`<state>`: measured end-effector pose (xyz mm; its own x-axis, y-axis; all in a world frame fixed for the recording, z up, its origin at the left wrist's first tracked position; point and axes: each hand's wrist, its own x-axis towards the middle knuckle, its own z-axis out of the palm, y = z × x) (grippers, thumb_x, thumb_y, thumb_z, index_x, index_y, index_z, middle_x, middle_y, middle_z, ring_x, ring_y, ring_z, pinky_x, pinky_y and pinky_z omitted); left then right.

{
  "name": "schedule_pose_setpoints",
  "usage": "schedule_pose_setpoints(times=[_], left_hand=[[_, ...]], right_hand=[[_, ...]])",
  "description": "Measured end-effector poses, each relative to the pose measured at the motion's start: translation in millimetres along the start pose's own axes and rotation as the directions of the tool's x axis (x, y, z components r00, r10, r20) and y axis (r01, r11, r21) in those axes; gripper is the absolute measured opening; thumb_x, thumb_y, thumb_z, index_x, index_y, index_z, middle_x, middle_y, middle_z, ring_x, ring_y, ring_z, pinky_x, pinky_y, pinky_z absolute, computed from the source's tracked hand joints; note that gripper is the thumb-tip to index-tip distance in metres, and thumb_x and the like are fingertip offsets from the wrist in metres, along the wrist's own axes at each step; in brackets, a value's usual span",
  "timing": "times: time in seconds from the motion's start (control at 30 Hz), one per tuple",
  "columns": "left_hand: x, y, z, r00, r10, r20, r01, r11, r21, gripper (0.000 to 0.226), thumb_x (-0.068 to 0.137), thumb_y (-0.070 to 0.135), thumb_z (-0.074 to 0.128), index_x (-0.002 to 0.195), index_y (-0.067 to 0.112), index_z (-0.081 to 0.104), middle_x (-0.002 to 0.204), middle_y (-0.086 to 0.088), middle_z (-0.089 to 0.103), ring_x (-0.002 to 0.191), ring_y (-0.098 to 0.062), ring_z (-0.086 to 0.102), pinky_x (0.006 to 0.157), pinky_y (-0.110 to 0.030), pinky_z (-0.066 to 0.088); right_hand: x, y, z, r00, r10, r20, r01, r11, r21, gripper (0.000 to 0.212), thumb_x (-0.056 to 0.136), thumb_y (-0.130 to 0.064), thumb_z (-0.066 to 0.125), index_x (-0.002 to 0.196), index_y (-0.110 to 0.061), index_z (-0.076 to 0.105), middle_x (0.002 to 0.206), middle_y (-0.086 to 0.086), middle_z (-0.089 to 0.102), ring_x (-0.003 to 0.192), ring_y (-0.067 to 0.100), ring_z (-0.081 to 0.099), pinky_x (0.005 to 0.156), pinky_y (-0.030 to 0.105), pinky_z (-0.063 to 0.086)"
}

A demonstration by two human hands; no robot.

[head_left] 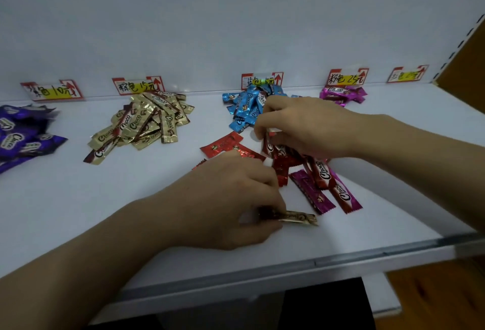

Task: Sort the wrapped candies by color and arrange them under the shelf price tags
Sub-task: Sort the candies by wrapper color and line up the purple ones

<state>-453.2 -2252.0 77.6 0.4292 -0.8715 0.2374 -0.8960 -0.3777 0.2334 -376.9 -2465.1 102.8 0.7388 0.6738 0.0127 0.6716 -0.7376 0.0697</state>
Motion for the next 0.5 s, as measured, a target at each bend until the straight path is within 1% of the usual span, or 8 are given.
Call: schedule_pose_setpoints(times=[0.03,0.13,0.17,0.23,0.3,0.4,0.43,0.5], left_hand=[[-1,0,0,1.0,0.003,-0.01,-0.003,1.0,0.001,0.025,0.095,0.042,0.057,0.103,0.029,0.076,0.096,0.013,0.067,0.086,-0.004,0.058,0.072,-0.028,0.044],[-4,-2,-3,0.998,-0.003,-0.059,0.004,1.0,0.015,0.026,0.097,0.038,0.052,0.102,0.027,0.076,0.094,0.012,0.069,0.086,-0.005,0.059,0.073,-0.027,0.044],[-6,-4,-6,0.996,-0.018,-0.085,0.019,1.0,0.009,0.028,0.097,0.038,0.051,0.102,0.027,0.075,0.094,0.012,0.069,0.086,-0.004,0.059,0.074,-0.024,0.044],[-9,-11,-14,0.983,-0.094,-0.156,0.091,0.995,-0.03,0.028,0.097,0.04,0.05,0.101,0.027,0.075,0.092,0.015,0.07,0.083,-0.002,0.059,0.073,-0.021,0.043],[-14,-20,-27,0.945,-0.206,-0.253,0.19,0.978,-0.086,0.024,0.096,0.039,0.055,0.098,0.027,0.075,0.085,0.018,0.069,0.077,-0.002,0.061,0.068,-0.019,0.046],[-23,-38,-48,0.819,-0.443,-0.364,0.43,0.895,-0.122,0.012,0.097,0.037,0.058,0.093,0.04,0.069,0.082,0.022,0.068,0.076,-0.001,0.061,0.064,-0.023,0.047],[-28,-47,-53,0.755,-0.535,-0.38,0.523,0.84,-0.144,0.01,0.094,0.037,0.059,0.092,0.043,0.067,0.082,0.023,0.067,0.077,0.001,0.06,0.063,-0.023,0.045],[-44,-67,-58,0.621,-0.666,-0.413,0.662,0.728,-0.177,0.009,0.093,0.033,0.063,0.088,0.039,0.067,0.081,0.021,0.066,0.077,-0.001,0.06,0.064,-0.024,0.044]], right_hand=[[-1,1,-1,1.0,-0.009,-0.017,0.009,1.0,-0.01,0.02,0.099,-0.028,0.061,0.119,-0.031,0.06,0.12,-0.004,0.049,0.093,0.012,0.049,0.06,0.016,0.032],[-2,5,-8,0.999,0.011,-0.037,-0.009,0.999,0.04,0.015,0.095,-0.025,0.065,0.107,-0.031,0.06,0.114,-0.006,0.05,0.09,0.009,0.051,0.07,0.023,0.042],[-3,7,-11,0.999,0.037,-0.028,-0.035,0.997,0.074,0.013,0.095,-0.025,0.065,0.104,-0.032,0.059,0.11,-0.009,0.05,0.088,0.004,0.05,0.071,0.021,0.041],[-2,11,-16,0.996,0.081,-0.041,-0.074,0.985,0.153,0.009,0.095,-0.026,0.065,0.1,-0.031,0.059,0.099,-0.017,0.053,0.086,-0.006,0.05,0.069,0.01,0.035],[2,11,-20,0.988,0.133,-0.072,-0.106,0.949,0.297,0.008,0.095,-0.026,0.066,0.096,-0.029,0.06,0.09,-0.017,0.061,0.084,-0.005,0.055,0.069,0.01,0.038],[17,3,-24,0.975,0.215,-0.064,-0.151,0.838,0.524,0.007,0.093,-0.021,0.069,0.095,-0.027,0.066,0.084,-0.005,0.068,0.077,0.009,0.063,0.071,0.027,0.049],[25,0,-23,0.97,0.241,-0.044,-0.172,0.798,0.578,0.007,0.094,-0.018,0.069,0.098,-0.024,0.069,0.084,-0.002,0.07,0.077,0.012,0.064,0.073,0.029,0.052],[44,-6,-20,0.959,0.284,0.0,-0.214,0.722,0.658,0.012,0.095,-0.012,0.065,0.101,-0.02,0.072,0.083,-0.002,0.072,0.074,0.008,0.066,0.072,0.027,0.055]])
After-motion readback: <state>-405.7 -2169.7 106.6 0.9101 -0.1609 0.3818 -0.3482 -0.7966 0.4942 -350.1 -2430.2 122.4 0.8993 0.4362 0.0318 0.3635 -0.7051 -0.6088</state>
